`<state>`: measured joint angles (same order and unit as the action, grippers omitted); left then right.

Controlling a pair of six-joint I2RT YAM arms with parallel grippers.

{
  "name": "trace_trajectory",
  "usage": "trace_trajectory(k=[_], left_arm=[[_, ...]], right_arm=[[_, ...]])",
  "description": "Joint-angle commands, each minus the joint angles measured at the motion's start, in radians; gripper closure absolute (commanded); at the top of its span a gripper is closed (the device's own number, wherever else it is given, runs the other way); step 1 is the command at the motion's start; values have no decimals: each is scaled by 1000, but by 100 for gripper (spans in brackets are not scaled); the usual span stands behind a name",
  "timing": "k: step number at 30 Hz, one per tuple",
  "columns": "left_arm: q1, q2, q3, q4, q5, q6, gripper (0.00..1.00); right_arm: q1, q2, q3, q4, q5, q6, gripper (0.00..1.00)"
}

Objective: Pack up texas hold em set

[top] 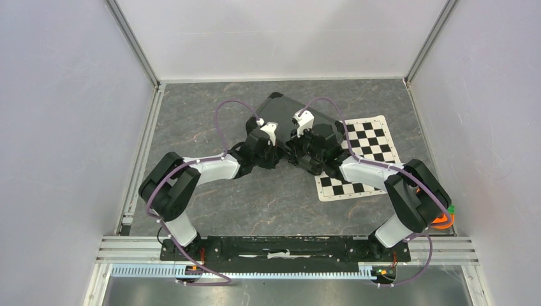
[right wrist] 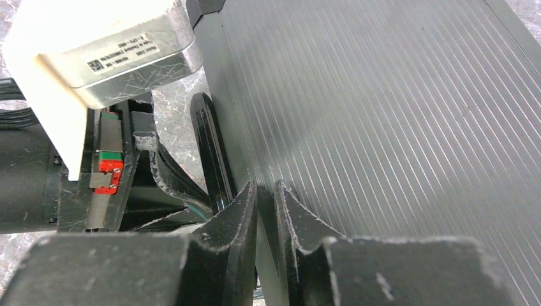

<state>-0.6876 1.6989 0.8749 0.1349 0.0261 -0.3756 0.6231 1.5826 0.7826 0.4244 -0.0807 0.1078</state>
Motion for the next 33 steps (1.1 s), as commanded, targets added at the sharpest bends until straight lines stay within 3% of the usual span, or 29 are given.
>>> trace_trajectory(k=[1, 33], left_arm=[[-1, 21, 46, 5, -22, 47, 98], [-20, 89, 131, -85, -130, 114, 98]], right_arm=[[-16, 55, -63, -248, -32, 28, 81], [-17, 93, -46, -259, -65, 18, 81]])
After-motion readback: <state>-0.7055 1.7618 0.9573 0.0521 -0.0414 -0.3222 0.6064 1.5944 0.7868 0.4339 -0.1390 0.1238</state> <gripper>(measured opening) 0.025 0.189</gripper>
